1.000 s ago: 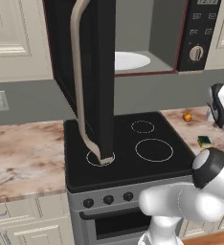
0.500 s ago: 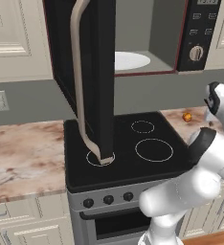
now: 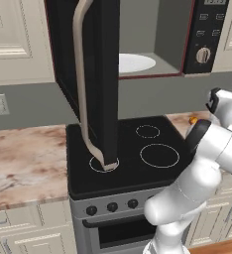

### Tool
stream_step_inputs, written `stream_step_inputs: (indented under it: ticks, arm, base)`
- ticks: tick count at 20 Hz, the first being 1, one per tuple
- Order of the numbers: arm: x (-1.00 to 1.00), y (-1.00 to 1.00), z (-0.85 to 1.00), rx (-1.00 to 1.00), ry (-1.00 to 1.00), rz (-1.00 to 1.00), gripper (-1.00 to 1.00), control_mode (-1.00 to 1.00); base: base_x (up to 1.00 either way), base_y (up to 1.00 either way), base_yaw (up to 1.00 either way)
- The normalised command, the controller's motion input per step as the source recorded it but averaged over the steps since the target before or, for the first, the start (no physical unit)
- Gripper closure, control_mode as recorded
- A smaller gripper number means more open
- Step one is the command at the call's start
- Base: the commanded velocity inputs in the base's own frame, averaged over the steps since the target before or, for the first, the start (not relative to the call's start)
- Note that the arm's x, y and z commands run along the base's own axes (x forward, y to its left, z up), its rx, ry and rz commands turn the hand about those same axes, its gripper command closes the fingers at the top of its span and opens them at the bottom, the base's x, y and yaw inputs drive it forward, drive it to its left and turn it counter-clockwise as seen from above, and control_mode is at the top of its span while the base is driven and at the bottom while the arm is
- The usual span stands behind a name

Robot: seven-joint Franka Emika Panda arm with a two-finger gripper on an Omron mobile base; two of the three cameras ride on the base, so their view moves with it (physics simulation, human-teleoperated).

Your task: Place the sponge inside the microwave to prepare for sanitizing.

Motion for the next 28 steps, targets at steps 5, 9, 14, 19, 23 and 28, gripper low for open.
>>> stream_step_inputs:
  ticks: [5, 9, 14, 19, 23, 28]
  arm:
    - [0.36, -0.03, -0.46, 0.00, -0.02, -0.06, -1.00, -1.00]
    - [0.22, -0.21, -0.44, 0.00, -0.01, -0.08, -1.00, -1.00]
    - [0.29, -0.18, -0.25, 0.00, 0.00, -0.07, -1.00, -1.00]
    - [0.36, -0.04, -0.13, 0.00, 0.00, -0.07, -1.00, -1.00]
    - [0.04, 0.00, -0.08, 0.00, 0.00, -0.04, -1.00, -1.00]
    - [0.00, 0.00, -0.27, 0.00, 0.01, -0.02, -1.00, -1.00]
  base:
    - [0.00, 0.00, 0.00]
    - [0.00, 0.00, 0.00]
    - [0.00, 0.00, 0.00]
    - [0.00, 0.00, 0.00]
    - [0.00, 0.00, 0.00]
    - [0.00, 0.00, 0.00]
